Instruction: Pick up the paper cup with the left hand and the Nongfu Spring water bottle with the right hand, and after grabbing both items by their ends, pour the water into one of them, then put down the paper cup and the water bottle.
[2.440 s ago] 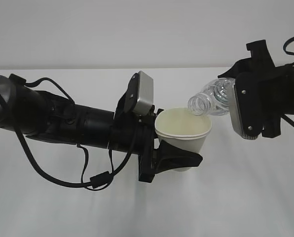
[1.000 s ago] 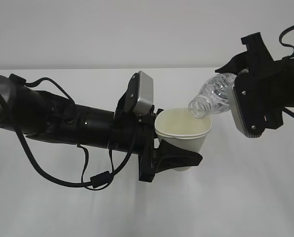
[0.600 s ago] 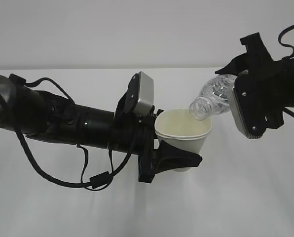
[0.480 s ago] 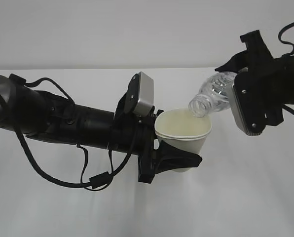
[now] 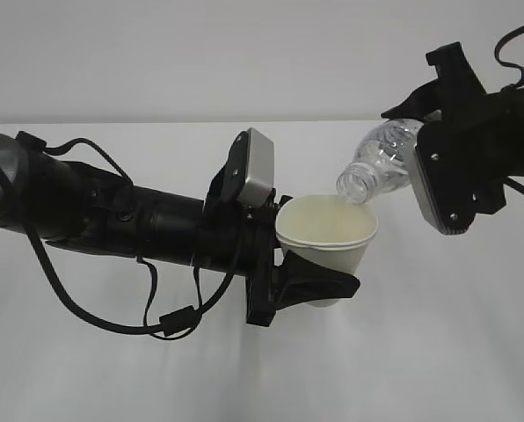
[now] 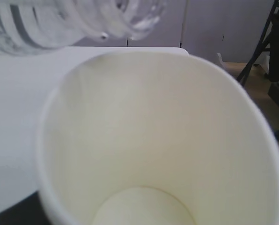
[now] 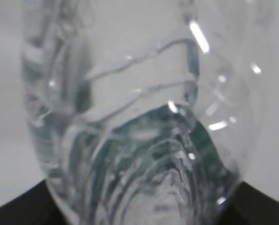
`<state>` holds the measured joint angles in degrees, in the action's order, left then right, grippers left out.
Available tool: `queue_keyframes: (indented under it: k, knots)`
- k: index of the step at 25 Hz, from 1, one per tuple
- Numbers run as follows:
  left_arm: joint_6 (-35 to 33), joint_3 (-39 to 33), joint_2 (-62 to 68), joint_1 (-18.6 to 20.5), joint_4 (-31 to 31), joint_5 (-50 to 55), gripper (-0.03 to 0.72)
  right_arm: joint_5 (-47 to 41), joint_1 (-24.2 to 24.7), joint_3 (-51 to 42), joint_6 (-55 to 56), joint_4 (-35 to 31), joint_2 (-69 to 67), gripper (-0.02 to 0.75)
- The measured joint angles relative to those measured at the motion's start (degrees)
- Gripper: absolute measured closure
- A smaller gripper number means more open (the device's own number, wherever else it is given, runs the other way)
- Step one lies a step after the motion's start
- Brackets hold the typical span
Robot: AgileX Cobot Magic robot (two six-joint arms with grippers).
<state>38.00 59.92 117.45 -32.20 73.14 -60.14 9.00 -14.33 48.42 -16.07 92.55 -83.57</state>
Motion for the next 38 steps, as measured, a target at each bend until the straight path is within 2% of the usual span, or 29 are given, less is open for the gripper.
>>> queue_keyframes:
  k: [38]
  knots:
    - [0.22, 0.00, 0.00, 0.00, 0.15, -0.25, 0.265, 0.04, 0.00, 1.15, -1.36, 1.33, 0.00, 0.288]
